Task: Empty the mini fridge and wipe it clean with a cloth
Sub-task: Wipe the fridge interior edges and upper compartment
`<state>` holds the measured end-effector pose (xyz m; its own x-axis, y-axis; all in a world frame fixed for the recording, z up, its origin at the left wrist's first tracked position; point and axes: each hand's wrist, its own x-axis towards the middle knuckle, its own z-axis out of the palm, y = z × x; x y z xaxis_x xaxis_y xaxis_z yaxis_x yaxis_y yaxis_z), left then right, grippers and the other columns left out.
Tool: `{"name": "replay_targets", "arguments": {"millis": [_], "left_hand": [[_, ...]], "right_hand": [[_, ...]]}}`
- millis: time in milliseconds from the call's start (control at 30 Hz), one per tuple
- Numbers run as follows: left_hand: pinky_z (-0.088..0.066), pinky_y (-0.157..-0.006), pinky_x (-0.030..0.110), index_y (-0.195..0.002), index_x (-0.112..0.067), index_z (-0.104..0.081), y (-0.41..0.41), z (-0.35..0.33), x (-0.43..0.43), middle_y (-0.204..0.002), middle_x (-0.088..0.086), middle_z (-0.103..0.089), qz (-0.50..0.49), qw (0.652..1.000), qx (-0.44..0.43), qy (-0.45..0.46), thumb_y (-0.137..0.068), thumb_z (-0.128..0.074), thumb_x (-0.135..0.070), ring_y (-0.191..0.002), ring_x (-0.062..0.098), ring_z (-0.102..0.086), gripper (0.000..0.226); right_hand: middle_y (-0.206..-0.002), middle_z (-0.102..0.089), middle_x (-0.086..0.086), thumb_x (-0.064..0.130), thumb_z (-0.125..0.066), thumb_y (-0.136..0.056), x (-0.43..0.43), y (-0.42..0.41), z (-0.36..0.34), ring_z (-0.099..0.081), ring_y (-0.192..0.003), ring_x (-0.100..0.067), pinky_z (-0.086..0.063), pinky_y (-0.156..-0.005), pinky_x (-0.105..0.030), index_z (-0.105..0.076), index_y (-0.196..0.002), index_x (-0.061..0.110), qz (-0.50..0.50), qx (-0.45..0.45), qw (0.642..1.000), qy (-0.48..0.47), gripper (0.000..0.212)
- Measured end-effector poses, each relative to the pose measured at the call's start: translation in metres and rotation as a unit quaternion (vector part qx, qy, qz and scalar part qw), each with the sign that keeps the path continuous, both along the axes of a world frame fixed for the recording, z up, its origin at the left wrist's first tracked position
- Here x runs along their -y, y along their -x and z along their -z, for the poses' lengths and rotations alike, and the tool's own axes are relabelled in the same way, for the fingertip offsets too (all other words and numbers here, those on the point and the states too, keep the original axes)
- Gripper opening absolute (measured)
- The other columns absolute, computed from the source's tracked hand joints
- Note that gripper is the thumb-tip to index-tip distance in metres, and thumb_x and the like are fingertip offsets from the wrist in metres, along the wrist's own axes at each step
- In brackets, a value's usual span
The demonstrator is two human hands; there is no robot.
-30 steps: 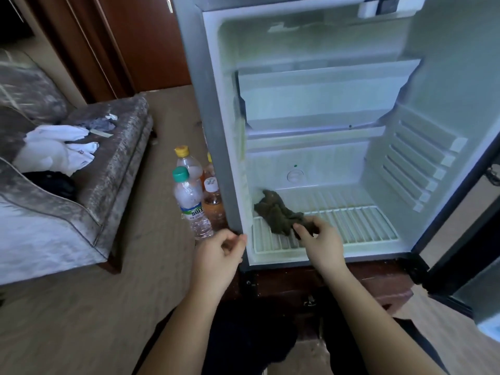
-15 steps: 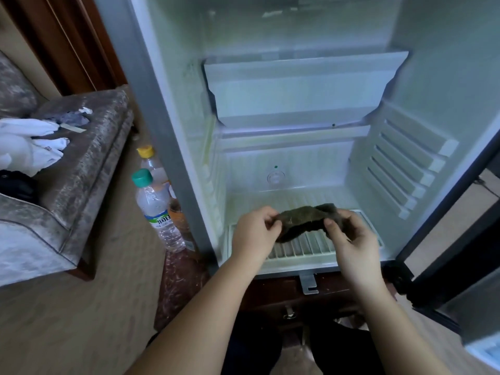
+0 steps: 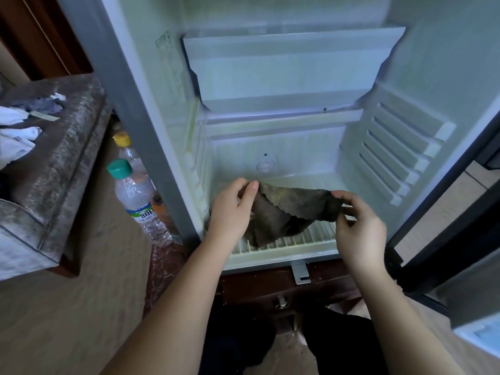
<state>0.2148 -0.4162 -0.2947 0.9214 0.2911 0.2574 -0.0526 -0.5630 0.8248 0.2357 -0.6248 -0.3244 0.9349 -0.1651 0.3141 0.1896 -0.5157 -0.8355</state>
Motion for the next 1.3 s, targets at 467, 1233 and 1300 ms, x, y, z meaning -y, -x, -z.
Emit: {"name": "replay_targets", "arguments": {"millis": [467,1233,1300], "left_hand": [[-0.046,-0.092,0.033,-0.127,-0.026,-0.046,-0.005,0.008,-0.001,-0.117,0.000,-0.060,0.065,0.984,-0.165,0.022,-0.089,-0.066,-0.037,-0.111,0.016,-0.056,0.044],[-0.037,-0.062,0.014,-0.089,-0.016,-0.071,-0.003,-0.008,0.005,-0.075,-0.016,-0.063,-0.067,0.989,0.091,-0.099,-0.093,-0.062,-0.015,-0.072,0.005,-0.056,0.011],[-0.042,-0.063,0.012,-0.090,-0.017,-0.071,-0.001,-0.013,0.008,-0.073,-0.019,-0.060,-0.074,0.986,0.124,-0.088,-0.093,-0.062,-0.016,-0.069,0.004,-0.057,0.010]], "right_hand": [[-0.073,-0.061,0.000,0.017,-0.044,-0.099,0.010,-0.009,-0.006,-0.053,-0.061,-0.016,-0.035,-0.051,-0.029,-0.055,-0.105,0.013,0.050,-0.088,0.995,0.009,0.013],[-0.100,-0.064,0.008,-0.005,-0.059,-0.086,0.024,0.004,-0.024,-0.059,-0.094,-0.008,-0.035,-0.077,0.003,-0.058,-0.110,0.030,-0.056,0.036,0.997,0.039,0.042],[-0.100,-0.066,0.001,-0.004,-0.060,-0.086,0.023,-0.001,-0.032,-0.060,-0.093,-0.012,-0.034,-0.077,0.004,-0.062,-0.113,0.024,-0.026,0.074,0.995,0.064,0.039]]}}
